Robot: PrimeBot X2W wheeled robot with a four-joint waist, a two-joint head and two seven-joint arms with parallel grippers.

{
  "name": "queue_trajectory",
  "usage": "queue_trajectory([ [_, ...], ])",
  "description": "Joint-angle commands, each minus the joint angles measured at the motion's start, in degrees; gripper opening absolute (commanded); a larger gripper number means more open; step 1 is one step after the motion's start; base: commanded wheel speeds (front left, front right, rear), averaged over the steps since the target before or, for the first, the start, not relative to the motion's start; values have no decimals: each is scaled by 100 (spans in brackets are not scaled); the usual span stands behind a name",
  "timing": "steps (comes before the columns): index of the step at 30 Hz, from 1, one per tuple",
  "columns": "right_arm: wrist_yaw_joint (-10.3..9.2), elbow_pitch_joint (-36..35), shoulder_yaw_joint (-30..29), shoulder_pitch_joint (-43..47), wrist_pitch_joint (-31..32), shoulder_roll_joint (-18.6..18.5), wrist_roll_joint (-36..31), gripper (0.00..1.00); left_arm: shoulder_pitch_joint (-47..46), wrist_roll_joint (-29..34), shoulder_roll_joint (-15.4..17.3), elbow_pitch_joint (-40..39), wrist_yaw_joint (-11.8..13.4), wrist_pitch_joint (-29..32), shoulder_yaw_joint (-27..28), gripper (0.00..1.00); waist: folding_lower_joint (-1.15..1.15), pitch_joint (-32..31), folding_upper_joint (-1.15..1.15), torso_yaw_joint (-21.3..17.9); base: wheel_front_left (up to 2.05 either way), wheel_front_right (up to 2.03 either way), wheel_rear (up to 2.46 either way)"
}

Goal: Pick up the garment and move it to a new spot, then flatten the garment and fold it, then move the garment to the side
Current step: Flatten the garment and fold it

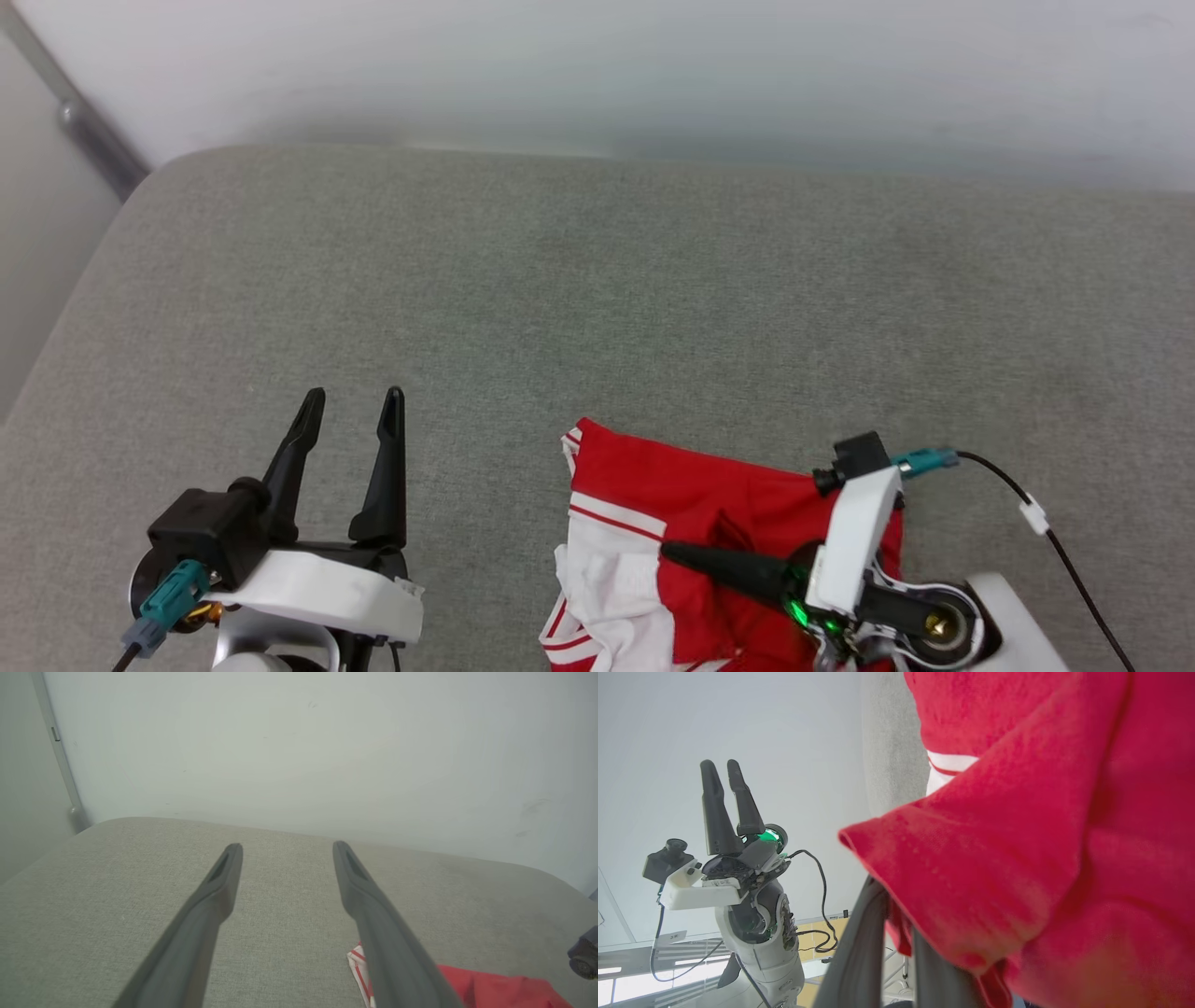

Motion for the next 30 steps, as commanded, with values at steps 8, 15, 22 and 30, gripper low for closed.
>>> queue_trajectory([
  [8, 0, 401, 810, -517, -994, 11, -241, 100, -166, -22, -121, 214, -151, -123, -3, 100, 0, 148, 0, 113, 0, 0, 0],
  [15, 0, 5, 1220, -665, -1388, -59, -703, 100, -163, -22, -131, 311, -159, -156, 46, 100, 0, 122, 0, -5, 0, 0, 0],
  [22, 0, -694, 1873, -671, -1723, -784, -2137, 100, -42, -30, -75, 363, -112, -142, 76, 100, 0, -48, 0, -255, 0, 0, 0],
  [30, -1, -970, 513, -299, -2775, -1257, -4362, 100, 86, -36, -37, 338, -17, -81, 83, 100, 0, -294, 0, -512, 0, 0, 0],
])
